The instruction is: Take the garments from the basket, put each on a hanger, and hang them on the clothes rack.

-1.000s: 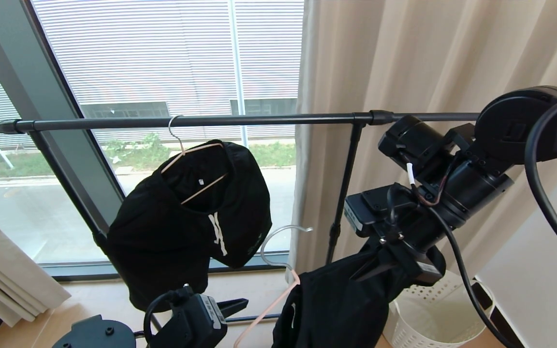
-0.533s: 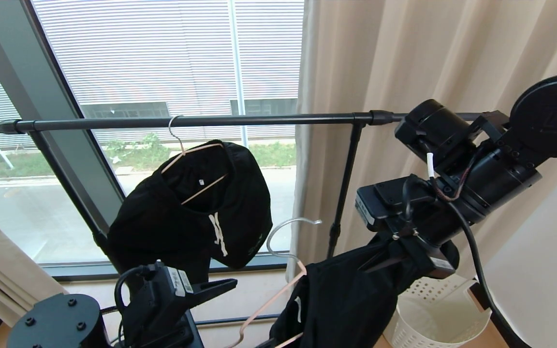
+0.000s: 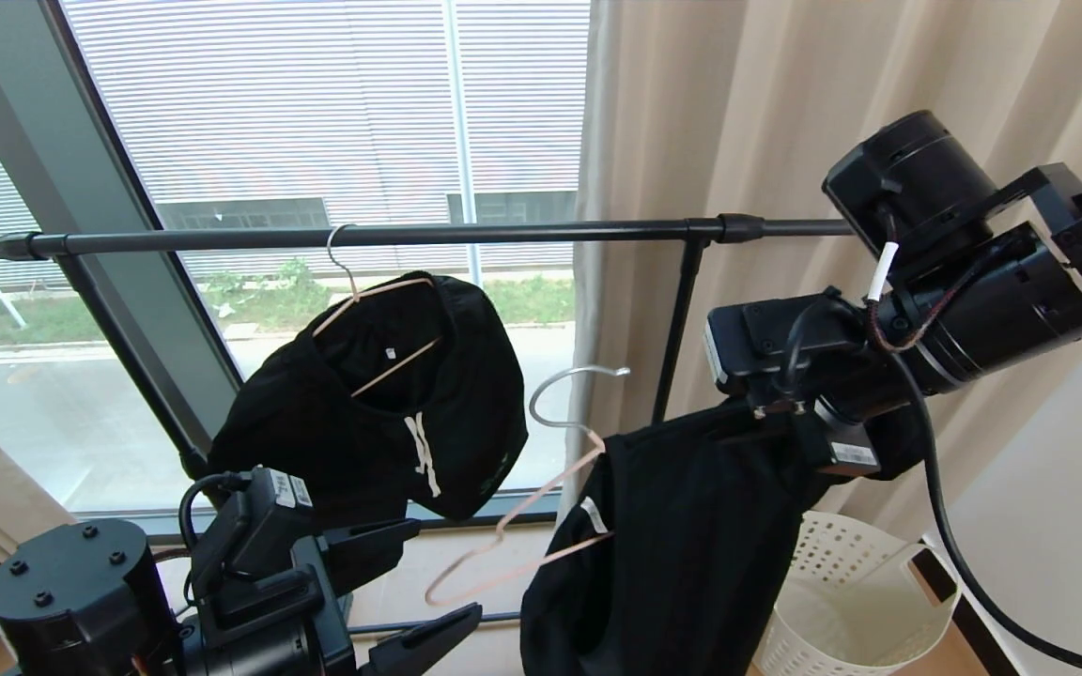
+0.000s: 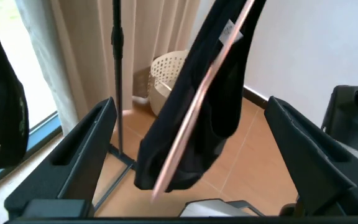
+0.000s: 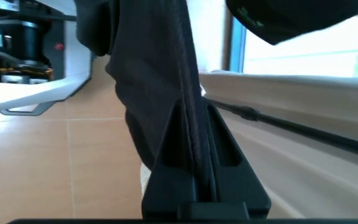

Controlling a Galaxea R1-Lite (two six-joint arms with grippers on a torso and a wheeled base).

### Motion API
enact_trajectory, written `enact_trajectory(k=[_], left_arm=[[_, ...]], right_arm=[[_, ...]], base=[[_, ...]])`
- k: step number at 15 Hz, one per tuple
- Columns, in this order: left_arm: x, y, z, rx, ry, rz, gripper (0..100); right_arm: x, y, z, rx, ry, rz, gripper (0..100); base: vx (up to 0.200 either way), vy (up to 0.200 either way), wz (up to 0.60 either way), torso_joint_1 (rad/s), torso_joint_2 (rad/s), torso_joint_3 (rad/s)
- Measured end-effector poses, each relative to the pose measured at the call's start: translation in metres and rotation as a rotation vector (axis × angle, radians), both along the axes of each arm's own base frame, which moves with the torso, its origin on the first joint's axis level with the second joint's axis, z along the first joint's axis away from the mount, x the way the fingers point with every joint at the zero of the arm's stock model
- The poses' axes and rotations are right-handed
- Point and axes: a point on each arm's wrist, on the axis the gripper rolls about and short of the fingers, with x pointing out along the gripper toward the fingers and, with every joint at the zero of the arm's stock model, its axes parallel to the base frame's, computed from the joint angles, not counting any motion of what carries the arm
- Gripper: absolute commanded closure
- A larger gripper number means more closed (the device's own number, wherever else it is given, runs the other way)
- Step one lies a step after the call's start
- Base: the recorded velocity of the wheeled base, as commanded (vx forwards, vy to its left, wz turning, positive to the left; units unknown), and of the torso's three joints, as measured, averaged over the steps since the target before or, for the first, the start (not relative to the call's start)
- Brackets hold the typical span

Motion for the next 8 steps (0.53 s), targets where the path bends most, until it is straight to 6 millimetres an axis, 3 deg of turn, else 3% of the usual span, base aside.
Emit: enact_trajectory(k=[4, 8], left_arm=[[0.002, 0.001, -0.002, 0.003, 0.007, 0.012, 0], [0.002, -0.001, -0.004, 0.019, 0.008, 0.011, 0]], right_arm=[[-0.003, 0.001, 0.005, -0.015, -0.154, -0.092, 100], [-0.013, 0.004, 0.014, 0.027, -0.191, -0.098, 100]], base=[[0.000, 0.000, 0.00, 0.000, 0.00, 0.000], [0.000, 0.000, 0.00, 0.000, 0.00, 0.000]])
